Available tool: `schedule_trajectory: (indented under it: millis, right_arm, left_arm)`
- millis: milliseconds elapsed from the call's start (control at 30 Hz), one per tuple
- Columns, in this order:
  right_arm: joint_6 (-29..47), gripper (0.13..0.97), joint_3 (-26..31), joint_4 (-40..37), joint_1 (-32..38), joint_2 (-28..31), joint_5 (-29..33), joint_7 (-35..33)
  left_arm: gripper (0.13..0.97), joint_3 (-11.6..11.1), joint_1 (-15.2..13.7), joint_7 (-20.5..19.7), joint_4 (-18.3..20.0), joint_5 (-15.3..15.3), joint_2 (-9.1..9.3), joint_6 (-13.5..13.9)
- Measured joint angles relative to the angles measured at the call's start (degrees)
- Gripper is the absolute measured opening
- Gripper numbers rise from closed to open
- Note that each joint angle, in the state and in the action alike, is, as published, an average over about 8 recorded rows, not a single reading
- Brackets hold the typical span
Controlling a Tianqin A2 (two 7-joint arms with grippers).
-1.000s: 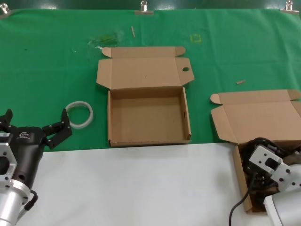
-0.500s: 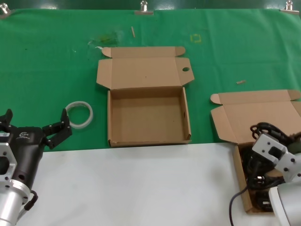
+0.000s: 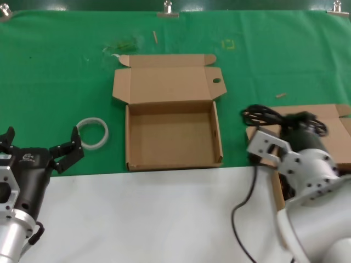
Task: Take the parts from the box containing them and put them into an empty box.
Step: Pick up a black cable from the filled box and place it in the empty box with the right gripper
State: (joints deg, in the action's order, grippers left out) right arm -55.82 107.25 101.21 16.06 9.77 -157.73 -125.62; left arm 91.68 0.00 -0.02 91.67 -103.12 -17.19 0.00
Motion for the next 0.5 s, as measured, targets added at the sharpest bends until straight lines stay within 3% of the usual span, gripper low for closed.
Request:
schedule_trajectory:
  millis: [500]
  right_arm:
    - [10.15,0.202,14.95,-14.73,8.05,0.01,0.00,9.02]
  left_arm:
    - [0.965,0.00,0.00,0.00,0.00,0.00,0.00,0.00]
